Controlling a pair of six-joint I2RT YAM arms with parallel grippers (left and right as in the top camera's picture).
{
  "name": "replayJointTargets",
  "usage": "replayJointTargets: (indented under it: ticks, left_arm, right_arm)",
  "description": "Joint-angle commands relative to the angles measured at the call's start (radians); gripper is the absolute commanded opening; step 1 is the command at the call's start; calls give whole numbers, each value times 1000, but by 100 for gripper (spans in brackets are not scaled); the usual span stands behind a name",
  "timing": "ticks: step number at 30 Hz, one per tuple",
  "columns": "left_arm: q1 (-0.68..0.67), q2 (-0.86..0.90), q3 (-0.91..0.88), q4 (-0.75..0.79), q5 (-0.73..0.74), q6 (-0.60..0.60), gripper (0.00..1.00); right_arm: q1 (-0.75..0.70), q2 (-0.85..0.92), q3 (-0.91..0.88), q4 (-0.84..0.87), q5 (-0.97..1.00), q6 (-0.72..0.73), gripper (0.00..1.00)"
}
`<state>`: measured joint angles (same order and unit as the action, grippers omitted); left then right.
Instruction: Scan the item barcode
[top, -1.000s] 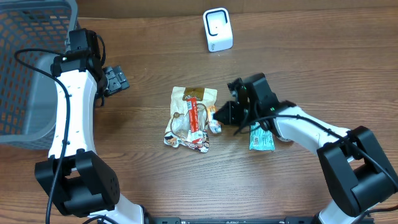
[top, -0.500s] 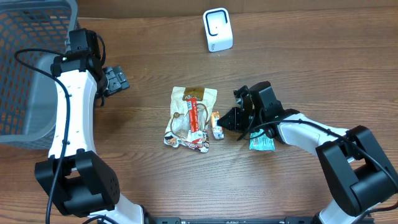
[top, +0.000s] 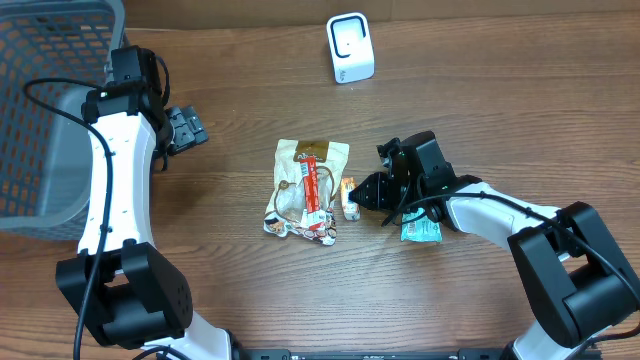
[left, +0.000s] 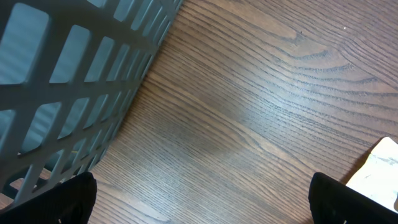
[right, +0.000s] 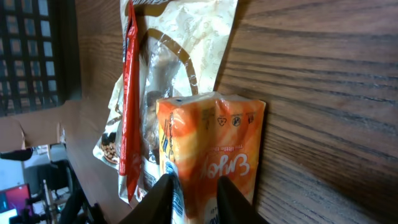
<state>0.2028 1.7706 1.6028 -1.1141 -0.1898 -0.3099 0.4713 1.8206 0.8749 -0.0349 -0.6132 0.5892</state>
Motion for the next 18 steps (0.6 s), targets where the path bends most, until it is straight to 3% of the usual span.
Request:
replayJointTargets:
  ticks: [1, 5, 18]
  left_arm:
    - [-1, -26, 16, 0, 7, 18, 100]
    - [-1, -26, 16, 0, 7, 18, 100]
    - [-1, -26, 16, 0, 7, 18, 100]
  right_arm:
    - [0, -14, -3, 11, 10, -2, 36]
    - [-12, -36, 21, 2, 20, -13, 46]
    - [16, -160, 219, -372, 332, -127, 51]
